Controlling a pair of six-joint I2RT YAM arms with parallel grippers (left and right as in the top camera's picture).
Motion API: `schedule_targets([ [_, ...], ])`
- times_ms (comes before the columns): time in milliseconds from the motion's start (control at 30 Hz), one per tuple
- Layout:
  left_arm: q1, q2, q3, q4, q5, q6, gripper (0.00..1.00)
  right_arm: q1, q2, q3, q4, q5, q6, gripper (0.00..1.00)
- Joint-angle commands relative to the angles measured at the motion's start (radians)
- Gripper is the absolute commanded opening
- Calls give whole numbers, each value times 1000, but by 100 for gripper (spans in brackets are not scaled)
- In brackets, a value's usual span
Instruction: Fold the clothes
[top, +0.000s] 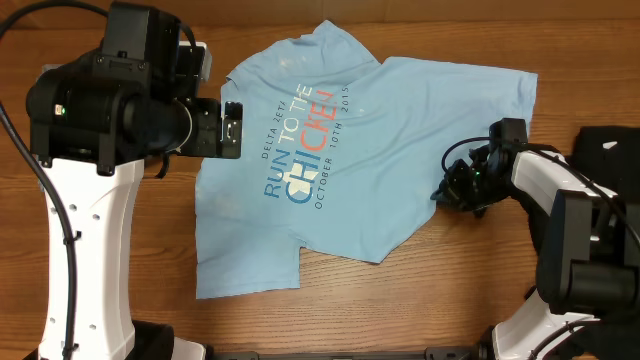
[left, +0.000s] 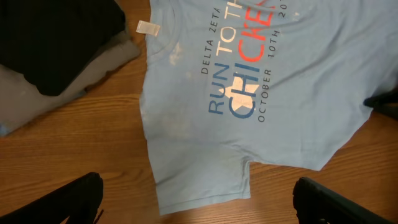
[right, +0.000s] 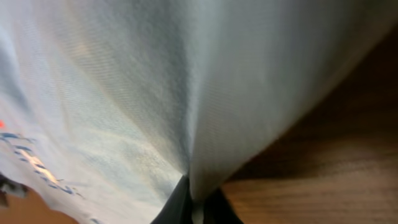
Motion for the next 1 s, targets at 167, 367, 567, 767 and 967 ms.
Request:
schedule_targets([
  [167, -2, 9, 9, 2, -10, 15, 100, 58, -58, 331, -338, 94, -39, 4],
  [367, -2, 9, 9, 0, -4, 15, 100, 293, -38, 393, 92, 44, 55, 59],
  [567, -2, 9, 9, -2, -2, 11, 100, 348, -31, 394, 2, 265, 32, 73],
  [767, -2, 9, 9, 0, -2, 12, 100, 202, -31, 376, -179, 348, 5, 67],
  [967, -2, 9, 9, 0, -2, 12, 100, 157, -29, 273, -43, 285, -17, 65],
])
